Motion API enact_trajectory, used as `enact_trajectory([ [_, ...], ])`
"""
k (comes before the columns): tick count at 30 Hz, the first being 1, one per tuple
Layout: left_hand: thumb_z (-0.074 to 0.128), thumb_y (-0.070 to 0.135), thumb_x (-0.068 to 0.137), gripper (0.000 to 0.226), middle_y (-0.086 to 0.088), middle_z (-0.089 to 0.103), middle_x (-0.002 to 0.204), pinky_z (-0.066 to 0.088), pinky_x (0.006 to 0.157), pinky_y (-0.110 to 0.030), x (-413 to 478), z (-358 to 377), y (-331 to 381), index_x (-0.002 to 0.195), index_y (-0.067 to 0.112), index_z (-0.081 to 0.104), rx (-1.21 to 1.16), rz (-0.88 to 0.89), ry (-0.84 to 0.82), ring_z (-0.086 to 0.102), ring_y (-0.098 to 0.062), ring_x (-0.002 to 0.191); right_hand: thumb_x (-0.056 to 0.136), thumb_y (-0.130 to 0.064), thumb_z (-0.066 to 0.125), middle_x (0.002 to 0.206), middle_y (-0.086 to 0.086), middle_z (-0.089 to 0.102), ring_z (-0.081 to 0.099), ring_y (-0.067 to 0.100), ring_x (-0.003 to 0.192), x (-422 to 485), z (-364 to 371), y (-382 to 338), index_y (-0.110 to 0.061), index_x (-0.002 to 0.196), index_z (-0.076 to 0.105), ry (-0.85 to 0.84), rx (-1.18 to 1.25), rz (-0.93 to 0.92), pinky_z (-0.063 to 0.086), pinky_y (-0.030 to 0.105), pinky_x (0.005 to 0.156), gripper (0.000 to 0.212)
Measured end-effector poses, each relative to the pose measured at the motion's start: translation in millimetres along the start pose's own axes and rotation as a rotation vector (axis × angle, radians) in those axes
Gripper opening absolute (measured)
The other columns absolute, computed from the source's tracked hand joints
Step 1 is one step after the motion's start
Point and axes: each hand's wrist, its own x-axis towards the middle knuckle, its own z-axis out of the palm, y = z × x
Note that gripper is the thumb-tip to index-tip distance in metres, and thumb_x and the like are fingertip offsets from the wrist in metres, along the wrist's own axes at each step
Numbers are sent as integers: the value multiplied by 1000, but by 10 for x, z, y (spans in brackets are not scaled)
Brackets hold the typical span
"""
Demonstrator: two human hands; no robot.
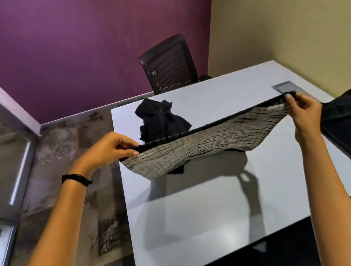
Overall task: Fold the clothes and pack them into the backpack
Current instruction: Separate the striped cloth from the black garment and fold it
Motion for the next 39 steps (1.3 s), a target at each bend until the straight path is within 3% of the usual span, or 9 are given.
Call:
enact_trajectory([
  [7, 72, 12, 79, 18, -1, 76, 89, 57, 76, -25, -226, 682, -403, 89, 28, 75, -153, -62, -221, 71, -16, 83, 58, -49, 71, 55, -19, 62, 52, -5, 52, -603, -439, 356, -31, 64, 72, -33, -41, 144, 41, 10, 51, 20],
  [9, 77, 28, 72, 18, -2, 76, 91, 56, 77, -23, -257, 865, -490, 90, 27, 75, -183, -94, -306, 71, -15, 83, 73, -35, 71, 55, -18, 63, 54, -5, 53, -759, -584, 525, -25, 66, 70, -21, -88, 205, 42, 12, 52, 12],
  [12, 78, 52, 57, 45, -2, 76, 90, 55, 74, -21, -282, 1096, -641, 93, 24, 75, -244, -152, -417, 70, -10, 80, 88, -12, 63, 58, -14, 66, 56, 0, 58, -933, -798, 832, -17, 80, 65, -8, -209, 301, 45, 15, 53, 9],
  [16, 77, 48, 54, 49, 5, 75, 78, 52, 61, -16, -310, 1348, -811, 94, 20, 72, -263, -267, -520, 66, -3, 68, 88, -11, 62, 70, -4, 67, 61, 8, 65, -1193, -991, 1137, -1, 100, 63, -20, -293, 392, 50, 11, 52, 16],
  [19, 76, 45, 55, 48, 11, 73, 71, 50, 58, -14, -349, 1539, -894, 95, 19, 69, -250, -328, -585, 64, 1, 64, 88, -7, 62, 53, -12, 66, 60, -1, 52, -1351, -1120, 1307, -1, 88, 63, -59, -396, 451, 49, 11, 49, 6],
  [23, 73, 24, 77, 22, 15, 71, 69, 48, 55, -11, -433, 1831, -1055, 98, 19, 66, -226, -411, -662, 61, 5, 63, 87, -8, 64, 57, 5, 52, 49, 19, 57, -1492, -1298, 1435, -8, 65, 58, -262, -609, 567, 43, 22, 50, 23],
  [28, 68, 23, 86, 35, 18, 70, 73, 47, 58, -10, -583, 2113, -1268, 119, 12, 62, -173, -501, -775, 58, 5, 63, 86, -7, 65, 59, 7, 52, 49, 16, 53, -1537, -1443, 1387, -5, 67, 55, -456, -741, 756, 42, 16, 42, 22],
  [33, 62, 19, 91, 25, 22, 60, 55, 44, 54, -7, -685, 2280, -1258, 115, 12, 62, -178, -570, -978, 53, 5, 52, 88, -8, 63, 50, 3, 51, 50, 17, 53, -1525, -1511, 1408, -5, 60, 55, -633, -806, 921, 50, 28, 55, 29],
  [39, 65, 21, 88, 40, 16, 63, 62, 47, 55, -9, -604, 2302, -1234, 121, -2, 58, -133, -541, -857, 56, 5, 53, 86, -8, 65, 55, 5, 54, 52, 19, 56, -1491, -1443, 1490, -7, 60, 54, -557, -811, 816, 47, 28, 55, 29],
])
